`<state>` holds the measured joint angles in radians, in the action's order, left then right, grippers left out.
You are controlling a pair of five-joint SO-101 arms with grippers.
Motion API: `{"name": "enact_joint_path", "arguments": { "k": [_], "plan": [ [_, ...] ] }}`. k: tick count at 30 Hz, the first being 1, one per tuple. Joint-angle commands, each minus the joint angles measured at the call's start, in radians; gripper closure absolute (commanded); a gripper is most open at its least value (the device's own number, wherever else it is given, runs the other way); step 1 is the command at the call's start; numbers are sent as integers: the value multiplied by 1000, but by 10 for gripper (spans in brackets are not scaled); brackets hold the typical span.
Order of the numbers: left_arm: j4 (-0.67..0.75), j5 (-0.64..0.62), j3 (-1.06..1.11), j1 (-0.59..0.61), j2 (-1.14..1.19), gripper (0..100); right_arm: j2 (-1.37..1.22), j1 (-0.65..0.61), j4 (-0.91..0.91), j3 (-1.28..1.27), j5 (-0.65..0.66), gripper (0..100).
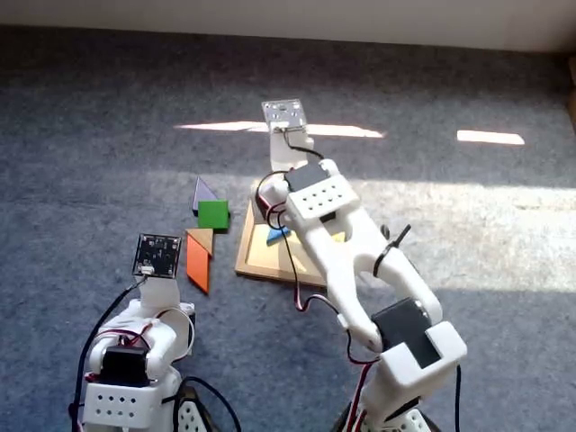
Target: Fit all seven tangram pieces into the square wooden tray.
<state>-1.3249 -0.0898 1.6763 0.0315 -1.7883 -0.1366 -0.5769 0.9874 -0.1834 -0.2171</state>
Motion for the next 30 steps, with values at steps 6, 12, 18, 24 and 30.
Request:
{"name": "enact_joint_path", "arguments": {
  "k": [6,12,18,24,30],
  "plan": [
    [-5,9,19,-7,-31,994,-54,15,7,-7,8,994],
    [-5,9,19,-7,-31,994,-133,15,-1,22,69,994],
    [-5,9,19,-7,-31,994,-165,10,-1,79,91,994],
    [-5,9,19,-7,-31,994,-232,10,-1,196,92,994],
    [-5,9,19,-7,-31,994,-349,10,-1,314,132,994]
  ]
}}
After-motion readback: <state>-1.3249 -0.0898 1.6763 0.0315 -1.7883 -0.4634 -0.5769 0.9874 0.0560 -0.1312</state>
